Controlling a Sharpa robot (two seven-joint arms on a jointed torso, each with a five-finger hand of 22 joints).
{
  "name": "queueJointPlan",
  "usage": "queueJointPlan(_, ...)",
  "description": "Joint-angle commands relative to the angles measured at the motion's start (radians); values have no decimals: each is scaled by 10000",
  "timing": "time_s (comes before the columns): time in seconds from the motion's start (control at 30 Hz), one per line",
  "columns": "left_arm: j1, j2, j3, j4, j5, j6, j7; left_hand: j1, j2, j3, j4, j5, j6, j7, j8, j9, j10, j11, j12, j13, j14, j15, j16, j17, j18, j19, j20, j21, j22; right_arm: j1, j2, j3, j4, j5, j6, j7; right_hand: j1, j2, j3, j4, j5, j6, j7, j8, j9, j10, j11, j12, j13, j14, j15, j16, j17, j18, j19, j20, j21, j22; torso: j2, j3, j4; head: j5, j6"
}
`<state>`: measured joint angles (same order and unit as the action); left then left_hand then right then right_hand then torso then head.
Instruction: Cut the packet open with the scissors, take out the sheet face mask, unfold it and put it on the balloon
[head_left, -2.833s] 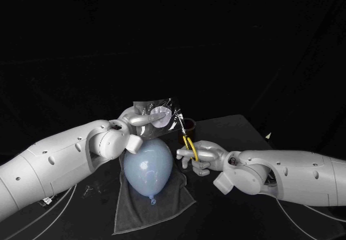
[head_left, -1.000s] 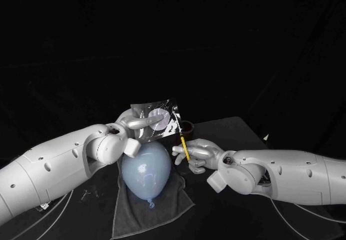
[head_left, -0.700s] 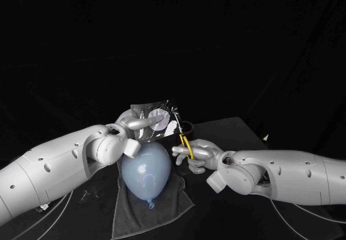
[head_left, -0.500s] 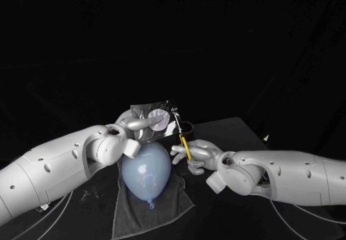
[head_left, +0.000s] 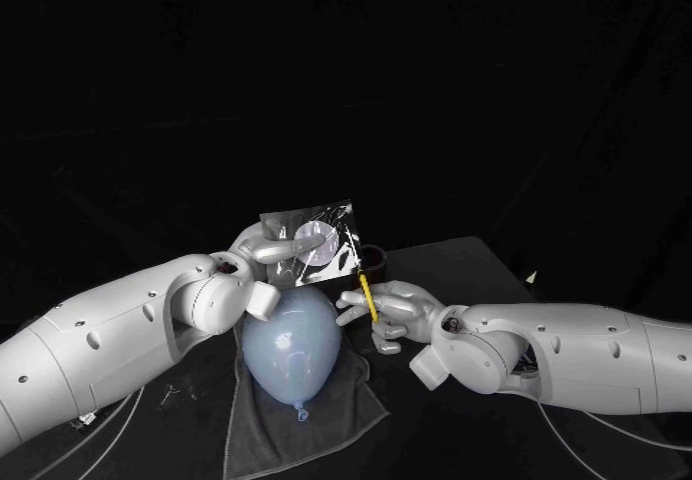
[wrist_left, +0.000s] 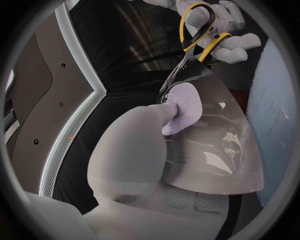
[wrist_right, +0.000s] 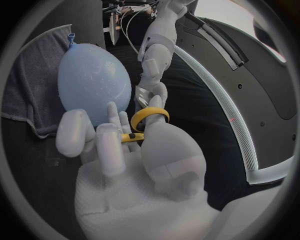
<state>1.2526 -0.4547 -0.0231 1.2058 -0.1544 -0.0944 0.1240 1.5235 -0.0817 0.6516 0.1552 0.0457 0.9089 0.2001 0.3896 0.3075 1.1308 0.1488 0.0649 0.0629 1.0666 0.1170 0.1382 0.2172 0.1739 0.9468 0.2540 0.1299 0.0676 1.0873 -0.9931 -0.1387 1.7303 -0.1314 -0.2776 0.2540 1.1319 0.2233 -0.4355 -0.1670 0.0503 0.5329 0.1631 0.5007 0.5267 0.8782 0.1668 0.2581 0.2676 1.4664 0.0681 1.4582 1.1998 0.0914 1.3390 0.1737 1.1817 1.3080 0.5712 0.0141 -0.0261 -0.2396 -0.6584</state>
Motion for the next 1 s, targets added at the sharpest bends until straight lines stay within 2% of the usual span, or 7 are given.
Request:
queueJointPlan(0.03, 1, 7, 9, 28, -59, 17, 177, -18, 40, 10, -33, 30, 61, 15, 54, 20, 87, 10, -30, -14, 81, -8, -48, -16, 109, 81, 2, -3, -5, 10, 26, 15, 45, 122, -48, 237, -37, -56, -294, -47, -23, -70, 817, -61, -17, -80, 12, -56, -67, 220, 91, -46, -9, 88, -114, 6, -93, 336, 3, 0, 3, -5, 25)
queueJointPlan(0.43, -17, 19, 8, 27, -456, 256, 369, -71, 32, 26, -74, 30, 64, 11, 65, 29, 92, 9, -29, -13, 88, -7, -59, -18, 94, 29, 23, -38, -15, 123, 59, 48, 63, 356, -189, 281, -60, -65, -298, -40, -23, -83, 827, -60, -20, -101, 22, -65, -105, 210, 102, -56, -40, 104, -152, 18, -156, 293, 3, -16, 16, -50, 87)
queueJointPlan(0.67, -27, 21, 8, 69, -505, 295, 399, -71, 32, 26, -74, 30, 64, 11, 65, 29, 92, 9, -29, -13, 88, -7, -59, -18, 94, 29, 23, -38, -15, 171, 134, 59, 19, 491, -299, 331, -49, 22, -288, -68, -24, 194, 735, 130, 18, 307, -74, 163, -233, 235, 50, -12, 52, 85, -64, 7, -34, 319, 7, -13, 9, -62, 107)
queueJointPlan(0.8, -30, 15, 8, 86, -511, 301, 407, -71, 32, 26, -74, 30, 64, 11, 65, 29, 92, 9, -29, -13, 88, -7, -59, -18, 94, 29, 23, -38, -15, 181, 176, 65, -14, 556, -372, 340, 61, 221, -285, -165, -25, 883, 425, 487, 67, 1261, -381, 649, -247, 350, -192, 137, 407, -31, 264, -194, 486, 580, 8, -8, 7, -65, 107)
queueJointPlan(0.9, -31, 10, 8, 91, -512, 297, 412, -71, 32, 26, -74, 30, 64, 11, 65, 29, 92, 9, -29, -13, 88, -7, -59, -18, 94, 29, 23, -38, -15, 185, 198, 68, -29, 590, -425, 345, 89, 311, -285, -198, -24, 1193, 274, 627, 75, 1682, -514, 845, -214, 377, -312, 169, 484, -70, 368, -297, 659, 671, 10, -6, 6, -60, 103)
queueJointPlan(0.97, -31, 8, 8, 93, -512, 297, 413, -78, 33, 34, -85, 30, 61, 11, 65, 30, 90, 9, -30, -14, 87, -7, -63, -19, 94, 17, 28, -46, -17, 186, 212, 69, -39, 602, -464, 350, 126, 403, -285, -240, -26, 1540, 116, 781, 87, 2126, -677, 1050, -145, 404, -440, 198, 561, -109, 470, -417, 832, 766, 6, -6, 4, -65, 102)
queueJointPlan(1.0, -32, 8, 8, 93, -512, 297, 415, -78, 33, 34, -85, 30, 61, 11, 65, 30, 90, 9, -30, -14, 87, -7, -63, -19, 94, 17, 28, -46, -17, 187, 220, 70, -47, 608, -493, 352, 128, 456, -295, -271, -25, 1800, -20, 895, 97, 2445, -797, 1197, -70, 428, -563, 220, 631, -145, 554, -528, 976, 846, 6, -6, 4, -65, 102)
